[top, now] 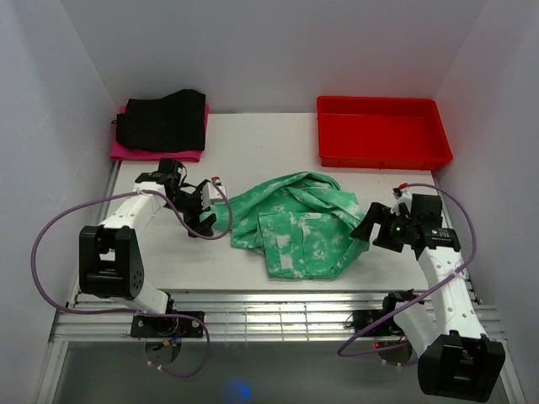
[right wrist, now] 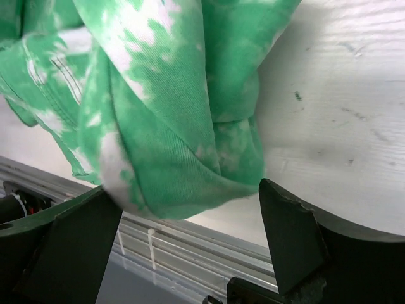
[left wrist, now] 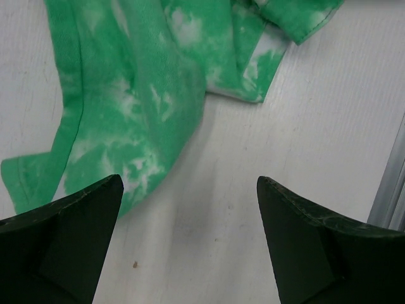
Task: Fold and stack the trousers
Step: Flatten the trousers out
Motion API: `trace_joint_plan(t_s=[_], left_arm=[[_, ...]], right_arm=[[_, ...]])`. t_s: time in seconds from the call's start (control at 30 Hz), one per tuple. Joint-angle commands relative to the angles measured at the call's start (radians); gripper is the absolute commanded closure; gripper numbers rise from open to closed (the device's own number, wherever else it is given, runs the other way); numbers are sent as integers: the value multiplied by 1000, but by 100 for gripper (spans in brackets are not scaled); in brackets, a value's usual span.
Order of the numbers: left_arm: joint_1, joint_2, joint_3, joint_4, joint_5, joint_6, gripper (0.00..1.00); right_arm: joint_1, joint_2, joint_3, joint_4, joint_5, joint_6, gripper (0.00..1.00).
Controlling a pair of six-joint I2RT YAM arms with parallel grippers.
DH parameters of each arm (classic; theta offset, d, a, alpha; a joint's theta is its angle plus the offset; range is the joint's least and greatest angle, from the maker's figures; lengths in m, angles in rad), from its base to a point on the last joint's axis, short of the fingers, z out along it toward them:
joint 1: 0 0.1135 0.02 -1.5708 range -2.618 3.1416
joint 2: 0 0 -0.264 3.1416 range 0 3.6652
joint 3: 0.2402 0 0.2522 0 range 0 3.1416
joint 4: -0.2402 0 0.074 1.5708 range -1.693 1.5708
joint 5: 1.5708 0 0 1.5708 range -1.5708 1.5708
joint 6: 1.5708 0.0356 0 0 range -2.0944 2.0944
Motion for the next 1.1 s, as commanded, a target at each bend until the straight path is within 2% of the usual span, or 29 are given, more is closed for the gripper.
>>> trace_joint_plan(t_s=[0.0,0.1,0.2,0.3,0.4,0.57,0.6,0.63,0.67,0.7,0.77,0.87,0.9,0.93,0.97,1.0,1.03,1.07], left_arm=[[-26,2,-15,73,31,3,2],[-49,33,-20,99,30,-14,2],[-80,56,-28,180,-5,-72,2],[-100,76,-23,255,-42,-109,2],[-115,104,8,269,-44,-140,2],[-143,151,18,271,-59,-129,3],[-147,173,17,271,-74,-123,8],[-147,188,18,271,-82,-123,18],[-147,199,23,275,-106,-134,43],[-125,193,50,263,-110,-191,73],[-34,202,177,188,-53,-271,100],[130,228,400,84,2,-336,100],[161,228,469,14,2,-313,100],[182,205,492,-36,2,-284,100],[198,182,489,-48,-1,-275,100],[221,145,482,-20,-5,-292,100],[263,109,460,84,-30,-386,100],[305,96,456,126,-28,-422,100]], right_arm=[[-92,-61,91,-13,-84,-95,10],[-118,-28,151,-98,-46,-148,10],[-118,-15,75,-165,-74,-128,10],[-120,-72,-32,-119,-94,-54,10],[-117,-25,-86,-82,-94,42,10],[-75,-9,-157,56,-118,55,10],[-58,-14,-180,132,-108,58,5],[-55,-3,-185,186,-103,56,21],[-54,35,-156,229,-77,44,44],[-54,119,-30,248,-39,-41,91],[-67,204,194,239,16,-249,92],[-109,283,492,220,18,-510,92],[-110,343,613,135,-5,-707,92],[-110,392,722,98,3,-774,92],[-98,420,787,29,-32,-927,92],[-88,440,847,12,-32,-1071,92],[-66,427,854,50,6,-1202,92],[-64,416,857,51,17,-1250,92]])
